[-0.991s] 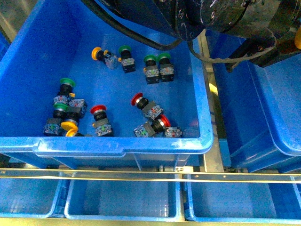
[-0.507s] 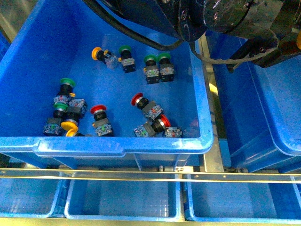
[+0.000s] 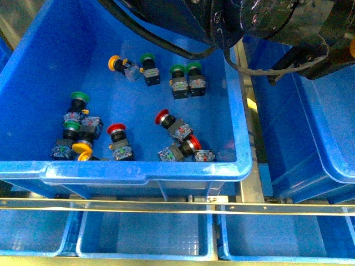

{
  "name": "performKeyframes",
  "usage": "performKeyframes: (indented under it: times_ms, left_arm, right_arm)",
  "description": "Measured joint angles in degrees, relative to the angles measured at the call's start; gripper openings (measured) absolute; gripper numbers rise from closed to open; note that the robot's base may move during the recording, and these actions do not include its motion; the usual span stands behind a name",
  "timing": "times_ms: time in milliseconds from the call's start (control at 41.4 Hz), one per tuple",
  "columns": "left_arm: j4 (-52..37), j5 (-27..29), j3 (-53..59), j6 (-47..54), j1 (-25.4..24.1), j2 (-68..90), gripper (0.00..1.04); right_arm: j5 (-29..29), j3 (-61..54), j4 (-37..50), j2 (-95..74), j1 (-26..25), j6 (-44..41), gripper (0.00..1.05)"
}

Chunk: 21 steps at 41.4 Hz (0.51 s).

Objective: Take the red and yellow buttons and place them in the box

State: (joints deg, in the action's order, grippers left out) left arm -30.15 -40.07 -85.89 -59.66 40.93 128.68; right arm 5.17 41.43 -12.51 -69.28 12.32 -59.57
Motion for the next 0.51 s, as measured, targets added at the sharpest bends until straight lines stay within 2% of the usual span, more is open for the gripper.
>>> performKeyframes:
  times_ms: [169,266,459,507]
  left_arm:
    - [0.0,-0.2,0.0,1.4,0.1,0.0,0.31]
    - [0.0,0.0,0.0,2.6,0.1,0.0,0.31]
    - [0.0,0.1,0.0,3.0,0.1,0.0,0.31]
    - [0.0,0.3,0.0,2.3,0.1,0.0,0.38]
  right_arm:
    - [-0.7,0.2,-0.3,0.1,0.0,0.0,0.36]
    - [-0.6,0.2,-0.3,0.3,0.0,0.0,0.32]
    - [-0.6,0.2,-0.3,0.4,0.0,0.0,0.31]
    - [-0.7,0.2,-0.4,0.5,-0.1,0.0,0.29]
